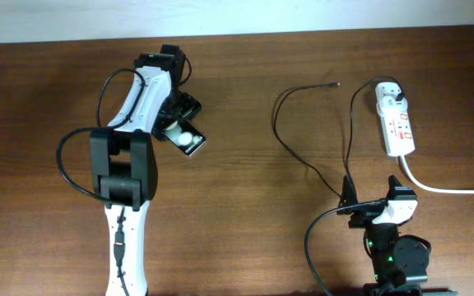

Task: Plug charger to phone and switch on socket
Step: 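Lower and close the left gripper on the phone, then lift the phone and rotate it upright with the left gripper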

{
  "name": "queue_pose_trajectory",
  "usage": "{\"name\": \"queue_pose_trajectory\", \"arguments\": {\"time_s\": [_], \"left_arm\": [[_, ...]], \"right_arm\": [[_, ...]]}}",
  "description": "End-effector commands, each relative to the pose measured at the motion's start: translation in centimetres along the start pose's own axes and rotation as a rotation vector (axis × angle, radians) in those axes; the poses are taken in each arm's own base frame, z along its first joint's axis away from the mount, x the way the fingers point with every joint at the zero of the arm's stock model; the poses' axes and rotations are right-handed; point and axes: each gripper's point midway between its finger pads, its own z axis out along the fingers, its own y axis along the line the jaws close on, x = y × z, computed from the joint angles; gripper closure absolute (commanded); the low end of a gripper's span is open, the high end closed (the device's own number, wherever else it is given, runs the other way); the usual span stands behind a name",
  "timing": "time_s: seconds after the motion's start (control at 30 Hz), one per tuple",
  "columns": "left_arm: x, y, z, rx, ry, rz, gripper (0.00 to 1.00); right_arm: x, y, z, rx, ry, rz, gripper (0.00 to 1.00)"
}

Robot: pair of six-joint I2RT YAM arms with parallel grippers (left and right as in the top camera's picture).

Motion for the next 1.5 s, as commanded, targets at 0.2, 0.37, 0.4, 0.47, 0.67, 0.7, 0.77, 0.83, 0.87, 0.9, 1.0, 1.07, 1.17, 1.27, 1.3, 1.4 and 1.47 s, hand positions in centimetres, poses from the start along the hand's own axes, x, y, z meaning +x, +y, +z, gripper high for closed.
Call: {"name": "queue_pose_trajectory", "arguments": {"time_s": [0.2, 0.37, 0.4, 0.47, 0.67, 0.7, 0.77, 0.83, 0.87, 0.9, 1.0, 1.07, 1.17, 1.27, 1.3, 1.4, 1.47], "left_arm": [[1.9, 1.8, 5.5, -0.069, 0.064, -0.010, 0.01], [2.0, 1.7, 5.5, -0.064, 0.071, -0.011, 0.08], [2.0, 1.7, 5.5, -0.064, 0.071, -0.011, 0.09], [2.0, 1.7, 5.5, -0.064, 0.071, -0.011, 0.12], [2.2, 1.7, 5.4, -0.058, 0.085, -0.012, 0.33], [2.4, 1.6, 5.4, -0.051, 0.093, -0.012, 0.34], [2.6, 1.4, 5.3, -0.039, 0.106, -0.012, 0.37], [2.5, 1.1, 3.2, -0.010, 0.093, -0.012, 0.37], [2.3, 0.9, 2.1, 0.005, 0.081, -0.012, 0.37], [2.2, 0.8, 1.1, 0.022, 0.068, -0.004, 0.37], [2.4, 1.3, -5.2, 0.086, 0.016, 0.030, 0.37], [3.0, 2.3, -8.2, 0.099, 0.006, 0.034, 0.37], [4.8, 4.5, -13.5, 0.123, -0.008, 0.042, 0.36], [8.0, 6.2, -18.5, 0.213, 0.030, 0.163, 0.36], [9.1, 7.2, -20.0, 0.228, 0.039, 0.180, 0.36], [11.9, 9.4, -23.8, 0.295, 0.048, 0.212, 0.36], [13.3, 10.9, -25.8, 0.328, 0.031, 0.216, 0.36]], "right_arm": [[0.3, 0.2, 0.0, -0.010, 0.004, 0.000, 0.01], [0.3, 0.2, 0.0, -0.010, 0.004, 0.000, 0.01], [0.3, 0.2, 0.0, -0.010, 0.004, 0.000, 0.01], [0.3, 0.2, 0.0, -0.010, 0.004, 0.000, 0.01], [0.3, 0.2, 0.0, -0.010, 0.004, 0.000, 0.01], [0.3, 0.2, 0.0, -0.010, 0.004, 0.000, 0.01], [0.3, 0.2, 0.0, -0.010, 0.004, 0.000, 0.02], [0.3, 0.2, 0.0, -0.010, 0.004, 0.000, 0.01], [0.3, 0.2, 0.0, -0.010, 0.004, 0.000, 0.01], [0.3, 0.2, 0.0, -0.010, 0.004, 0.000, 0.01], [0.3, 0.2, 0.0, -0.010, 0.004, 0.000, 0.01], [0.3, 0.2, 0.0, -0.010, 0.004, 0.000, 0.01], [0.3, 0.2, 0.0, -0.010, 0.004, 0.000, 0.01], [0.3, 0.2, 0.0, -0.010, 0.004, 0.000, 0.01], [0.3, 0.2, 0.0, -0.010, 0.004, 0.000, 0.01], [0.3, 0.2, 0.0, -0.010, 0.004, 0.000, 0.01], [0.3, 0.2, 0.0, -0.010, 0.004, 0.000, 0.01]]}}
